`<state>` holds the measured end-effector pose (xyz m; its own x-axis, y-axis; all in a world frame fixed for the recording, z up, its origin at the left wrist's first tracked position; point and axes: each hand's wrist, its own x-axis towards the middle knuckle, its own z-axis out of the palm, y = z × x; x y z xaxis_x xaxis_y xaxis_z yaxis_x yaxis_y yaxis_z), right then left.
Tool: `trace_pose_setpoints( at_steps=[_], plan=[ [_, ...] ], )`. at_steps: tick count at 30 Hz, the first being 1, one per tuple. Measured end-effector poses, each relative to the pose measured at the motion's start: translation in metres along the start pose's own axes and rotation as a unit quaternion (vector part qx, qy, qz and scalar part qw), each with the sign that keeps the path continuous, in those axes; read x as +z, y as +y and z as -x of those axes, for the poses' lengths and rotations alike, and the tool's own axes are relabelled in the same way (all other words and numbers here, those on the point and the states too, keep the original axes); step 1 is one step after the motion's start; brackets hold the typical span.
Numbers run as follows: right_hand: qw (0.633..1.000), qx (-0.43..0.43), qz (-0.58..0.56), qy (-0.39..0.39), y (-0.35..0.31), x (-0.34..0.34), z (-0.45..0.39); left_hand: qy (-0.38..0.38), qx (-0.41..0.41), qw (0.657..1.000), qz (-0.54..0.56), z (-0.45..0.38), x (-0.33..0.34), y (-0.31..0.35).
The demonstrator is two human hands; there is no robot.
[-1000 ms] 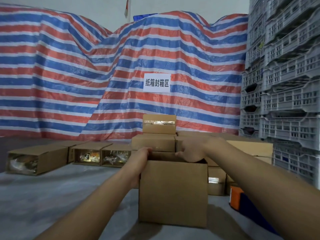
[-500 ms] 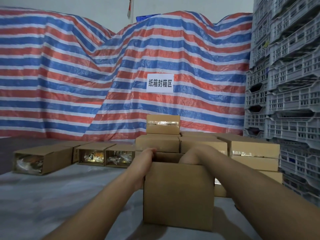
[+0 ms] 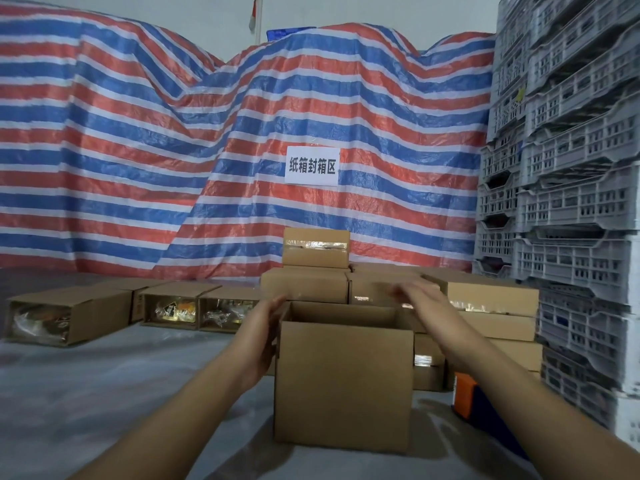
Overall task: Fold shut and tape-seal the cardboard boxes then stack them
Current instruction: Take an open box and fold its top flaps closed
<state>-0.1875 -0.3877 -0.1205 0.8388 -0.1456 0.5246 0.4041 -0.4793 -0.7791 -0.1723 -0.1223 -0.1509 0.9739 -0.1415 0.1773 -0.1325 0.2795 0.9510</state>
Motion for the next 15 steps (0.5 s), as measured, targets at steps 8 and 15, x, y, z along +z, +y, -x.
trace_pose_setpoints(
  at_steps=[8, 15],
  plan=[
    [0.922, 0.227, -0.313, 0.008, 0.056, 0.032, 0.031, -0.018, -0.021, 0.999, 0.021, -0.009, 0.009, -0.023],
    [0.899, 0.241, -0.365, 0.027, 0.065, 0.043, 0.022, 0.003, -0.021, 0.997, 0.075, -0.023, 0.01, -0.047]
  ],
)
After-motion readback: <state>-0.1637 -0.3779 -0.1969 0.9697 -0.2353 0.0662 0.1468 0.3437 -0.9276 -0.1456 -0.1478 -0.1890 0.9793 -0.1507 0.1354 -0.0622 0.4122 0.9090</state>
